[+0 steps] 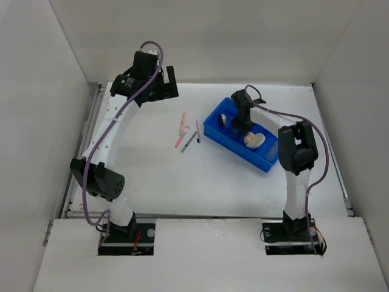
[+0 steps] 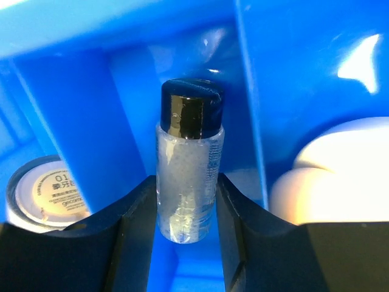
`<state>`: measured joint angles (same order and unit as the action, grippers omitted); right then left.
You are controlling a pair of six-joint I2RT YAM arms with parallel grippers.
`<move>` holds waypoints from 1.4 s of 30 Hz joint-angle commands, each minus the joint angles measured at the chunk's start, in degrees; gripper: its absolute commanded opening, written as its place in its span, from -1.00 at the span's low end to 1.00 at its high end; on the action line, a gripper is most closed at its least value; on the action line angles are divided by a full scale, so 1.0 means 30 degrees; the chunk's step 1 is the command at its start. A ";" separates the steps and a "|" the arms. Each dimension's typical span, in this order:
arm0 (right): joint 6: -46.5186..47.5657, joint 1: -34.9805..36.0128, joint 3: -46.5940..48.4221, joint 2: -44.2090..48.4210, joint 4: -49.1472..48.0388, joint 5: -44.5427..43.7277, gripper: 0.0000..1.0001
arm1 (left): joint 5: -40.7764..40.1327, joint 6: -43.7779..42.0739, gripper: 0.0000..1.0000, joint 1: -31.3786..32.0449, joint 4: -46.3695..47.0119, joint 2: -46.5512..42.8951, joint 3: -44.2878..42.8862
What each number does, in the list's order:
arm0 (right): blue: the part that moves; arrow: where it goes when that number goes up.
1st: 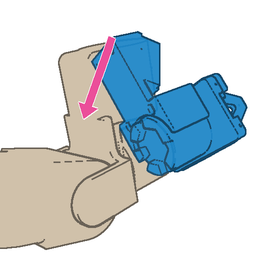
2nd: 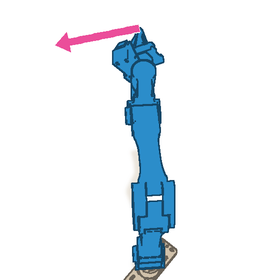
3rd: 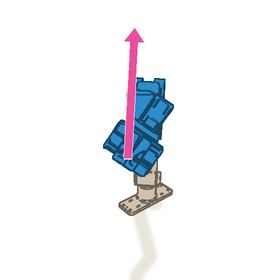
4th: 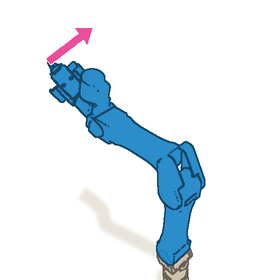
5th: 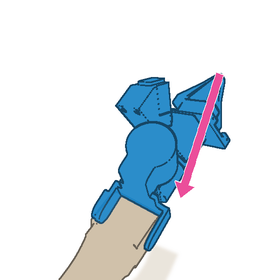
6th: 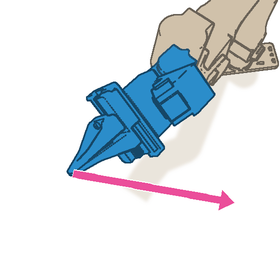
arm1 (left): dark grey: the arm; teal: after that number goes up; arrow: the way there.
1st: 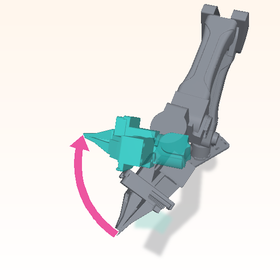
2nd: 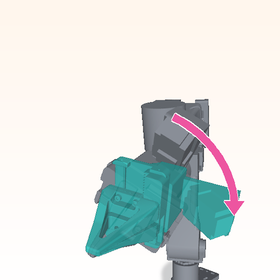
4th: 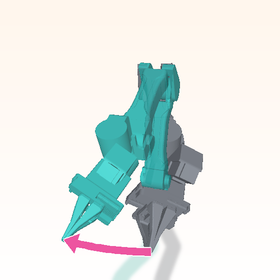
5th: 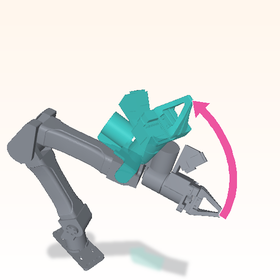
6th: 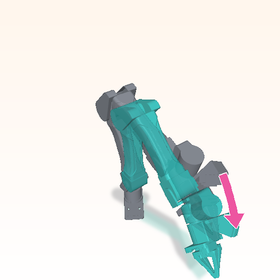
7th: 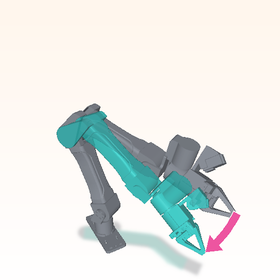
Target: Organize the makeup
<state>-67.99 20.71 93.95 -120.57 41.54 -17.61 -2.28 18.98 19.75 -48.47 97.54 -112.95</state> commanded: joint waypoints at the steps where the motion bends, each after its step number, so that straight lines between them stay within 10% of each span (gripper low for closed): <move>1: 0.0893 0.0011 0.1872 0.2655 0.1064 -0.2095 -0.62 | 0.0349 -0.0117 0.92 -0.0079 0.0423 -0.0403 0.0031; 11: 0.3705 0.0011 0.2758 0.5853 0.2351 -0.4646 -0.62 | 0.0527 -0.0117 0.90 -0.0079 0.0599 -0.0227 0.0031; 31: 0.5201 -0.2362 -0.7790 1.0396 0.1186 -0.4268 -0.57 | 0.0908 -0.0117 0.90 -0.0079 0.0425 -0.0053 0.0031; 42: 0.5375 -0.2362 -0.8028 1.0221 0.0976 -0.4268 0.09 | 0.0908 -0.0117 0.90 0.0330 -0.0948 0.1820 -0.0580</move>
<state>-52.60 13.34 67.88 -91.77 46.04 -29.56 -0.03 18.98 19.99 -48.27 100.60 -113.03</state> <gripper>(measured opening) 0.523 0.952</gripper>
